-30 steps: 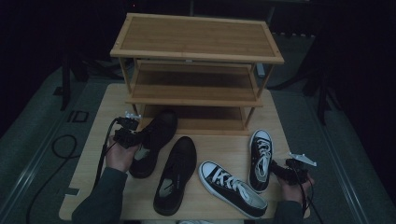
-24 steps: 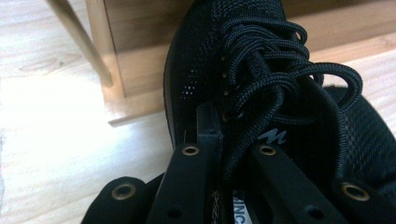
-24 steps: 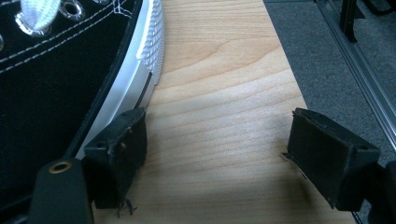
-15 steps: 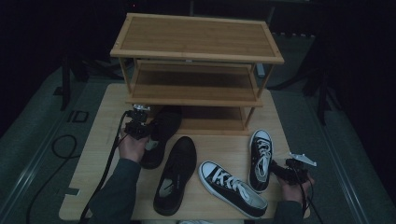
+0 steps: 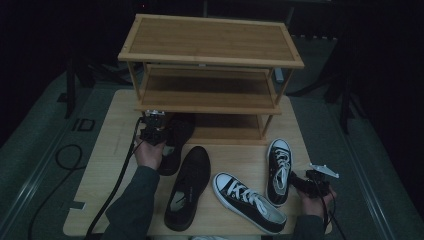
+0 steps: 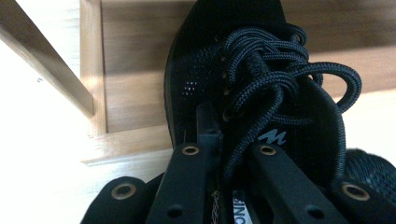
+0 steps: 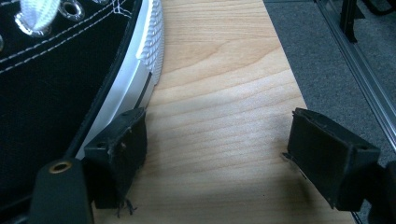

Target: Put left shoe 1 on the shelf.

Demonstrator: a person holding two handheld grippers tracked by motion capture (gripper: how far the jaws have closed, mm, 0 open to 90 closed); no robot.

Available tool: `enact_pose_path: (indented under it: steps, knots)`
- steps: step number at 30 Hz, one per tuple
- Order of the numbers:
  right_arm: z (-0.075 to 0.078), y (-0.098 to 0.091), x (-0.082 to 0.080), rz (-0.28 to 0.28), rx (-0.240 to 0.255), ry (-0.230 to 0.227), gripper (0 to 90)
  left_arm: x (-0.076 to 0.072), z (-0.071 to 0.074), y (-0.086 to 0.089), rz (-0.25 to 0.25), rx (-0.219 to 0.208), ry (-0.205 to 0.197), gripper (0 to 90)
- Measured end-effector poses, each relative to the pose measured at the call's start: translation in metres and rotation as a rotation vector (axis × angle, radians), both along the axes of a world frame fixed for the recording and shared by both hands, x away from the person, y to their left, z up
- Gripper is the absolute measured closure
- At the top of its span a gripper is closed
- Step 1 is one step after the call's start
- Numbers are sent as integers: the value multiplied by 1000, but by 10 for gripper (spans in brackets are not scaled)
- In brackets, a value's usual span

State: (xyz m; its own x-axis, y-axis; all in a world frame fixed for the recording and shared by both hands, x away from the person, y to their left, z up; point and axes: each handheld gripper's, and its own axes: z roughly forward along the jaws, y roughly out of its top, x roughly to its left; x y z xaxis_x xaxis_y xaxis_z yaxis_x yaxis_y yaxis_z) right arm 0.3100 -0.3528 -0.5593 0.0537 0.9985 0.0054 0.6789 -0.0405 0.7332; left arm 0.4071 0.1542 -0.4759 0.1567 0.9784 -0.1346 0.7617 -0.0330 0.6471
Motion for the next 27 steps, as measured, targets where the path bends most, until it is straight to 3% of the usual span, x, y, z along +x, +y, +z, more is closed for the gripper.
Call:
enact_pose_path:
  steps: [9, 17, 24, 27]
  knots:
    - [0, 0, 0, 0, 1, 0, 196, 3, -2, -2, 1, 13, -29, 845]
    - [0, 0, 0, -1, 0, 0, 196, -4, 5, 0, -80, 2, -67, 643]
    - [0, 0, 0, 0, 0, 0, 196, -14, 14, 3, -131, 35, -57, 616]
    - [0, 0, 0, 0, 0, 0, 196, -23, 23, 4, -157, 49, -72, 609]
